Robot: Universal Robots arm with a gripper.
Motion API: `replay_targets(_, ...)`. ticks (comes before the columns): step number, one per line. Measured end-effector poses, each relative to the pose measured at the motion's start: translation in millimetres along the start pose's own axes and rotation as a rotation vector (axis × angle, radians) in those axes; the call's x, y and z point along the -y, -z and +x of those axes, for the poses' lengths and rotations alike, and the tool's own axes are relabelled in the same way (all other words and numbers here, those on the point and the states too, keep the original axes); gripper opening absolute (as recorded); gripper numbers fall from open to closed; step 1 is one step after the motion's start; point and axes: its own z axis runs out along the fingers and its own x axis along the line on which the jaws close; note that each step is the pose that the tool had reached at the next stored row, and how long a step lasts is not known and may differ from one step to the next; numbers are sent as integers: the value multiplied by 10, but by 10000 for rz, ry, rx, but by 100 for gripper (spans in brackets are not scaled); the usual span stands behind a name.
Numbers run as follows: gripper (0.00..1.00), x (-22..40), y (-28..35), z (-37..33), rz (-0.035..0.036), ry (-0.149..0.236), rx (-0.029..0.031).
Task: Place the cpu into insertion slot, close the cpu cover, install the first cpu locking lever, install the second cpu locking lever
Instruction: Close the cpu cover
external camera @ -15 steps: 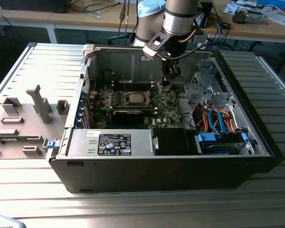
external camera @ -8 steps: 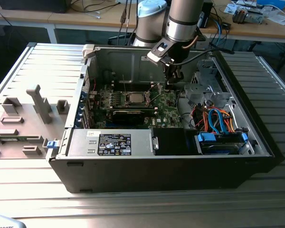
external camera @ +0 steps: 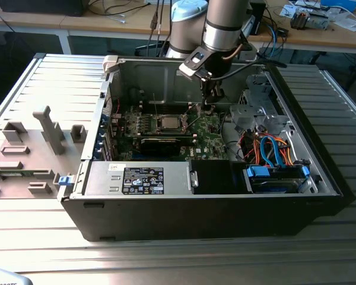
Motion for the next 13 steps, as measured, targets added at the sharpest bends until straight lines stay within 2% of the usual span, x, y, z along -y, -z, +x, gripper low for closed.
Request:
replay_targets(2, 11, 65, -1, 9, 0, -6, -2)
replay_targets(3, 11, 141, -2, 20, 0, -7, -7)
replay_targets(6, 11, 232, -5, 34, -2, -8, -11)
replay_targets(9, 11, 272, -9, 41, -2, -8, -7)
replay_targets(11, 11, 277, -14, 42, 36, -6, 10)
replay_targets(13, 11, 277, -14, 42, 40, -7, 14)
